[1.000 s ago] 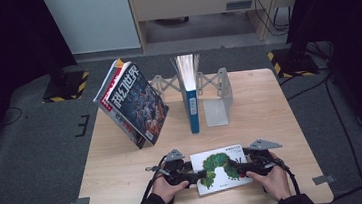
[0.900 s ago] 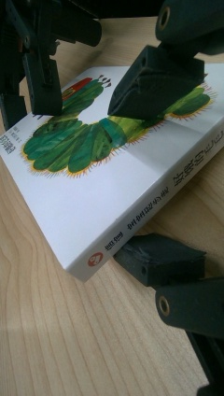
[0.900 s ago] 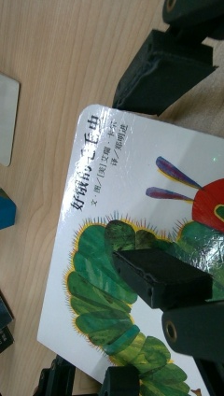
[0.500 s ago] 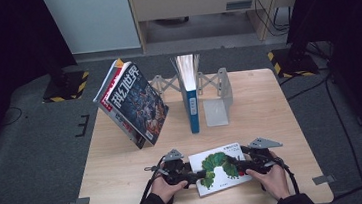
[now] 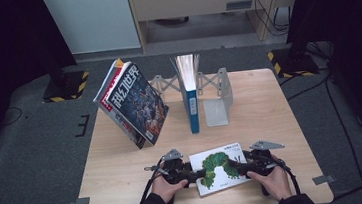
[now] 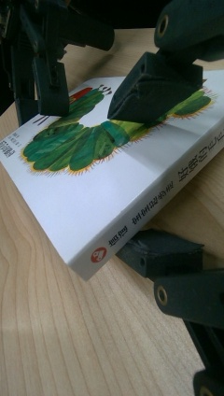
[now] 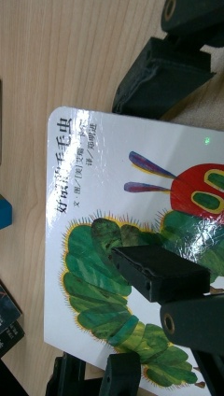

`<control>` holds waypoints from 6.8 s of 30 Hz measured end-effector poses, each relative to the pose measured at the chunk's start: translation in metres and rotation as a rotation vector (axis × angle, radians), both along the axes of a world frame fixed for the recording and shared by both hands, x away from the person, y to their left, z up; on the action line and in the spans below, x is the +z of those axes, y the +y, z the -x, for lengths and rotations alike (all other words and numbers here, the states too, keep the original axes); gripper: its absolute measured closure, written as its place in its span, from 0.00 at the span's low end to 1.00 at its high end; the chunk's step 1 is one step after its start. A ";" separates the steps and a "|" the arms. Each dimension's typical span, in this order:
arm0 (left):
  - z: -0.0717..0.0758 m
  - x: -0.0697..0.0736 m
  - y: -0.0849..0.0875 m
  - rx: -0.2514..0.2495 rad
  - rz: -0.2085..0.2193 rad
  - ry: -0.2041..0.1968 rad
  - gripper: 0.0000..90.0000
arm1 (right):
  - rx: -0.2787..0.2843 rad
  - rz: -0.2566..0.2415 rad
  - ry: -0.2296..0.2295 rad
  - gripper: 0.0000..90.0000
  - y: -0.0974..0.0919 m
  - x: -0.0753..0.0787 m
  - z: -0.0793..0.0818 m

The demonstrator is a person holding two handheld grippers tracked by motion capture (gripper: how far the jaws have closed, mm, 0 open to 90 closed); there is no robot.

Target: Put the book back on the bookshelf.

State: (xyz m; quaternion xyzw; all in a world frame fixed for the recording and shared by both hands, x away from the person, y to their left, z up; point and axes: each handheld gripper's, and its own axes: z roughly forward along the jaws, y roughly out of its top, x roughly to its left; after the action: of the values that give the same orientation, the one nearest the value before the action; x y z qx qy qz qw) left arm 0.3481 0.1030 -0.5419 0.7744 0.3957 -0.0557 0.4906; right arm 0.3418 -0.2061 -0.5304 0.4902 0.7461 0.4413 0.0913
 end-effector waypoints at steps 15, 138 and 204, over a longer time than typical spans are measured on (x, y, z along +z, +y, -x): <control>0.000 0.009 0.005 0.039 0.055 -0.055 0.52 | -0.014 -0.019 -0.096 0.35 -0.003 0.008 -0.004; -0.003 0.087 -0.003 0.184 0.047 -0.293 0.83 | -0.109 0.309 -0.054 0.09 -0.056 -0.008 -0.014; -0.061 0.023 -0.088 0.311 -0.073 -0.432 0.73 | -0.103 0.307 -0.051 0.06 -0.056 -0.009 -0.016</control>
State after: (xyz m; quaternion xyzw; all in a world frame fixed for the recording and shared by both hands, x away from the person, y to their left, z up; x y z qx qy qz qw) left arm 0.4092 0.0147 -0.5192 0.7153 0.3980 0.2012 0.5380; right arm 0.3575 -0.2617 -0.5391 0.4965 0.7762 0.3291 0.2068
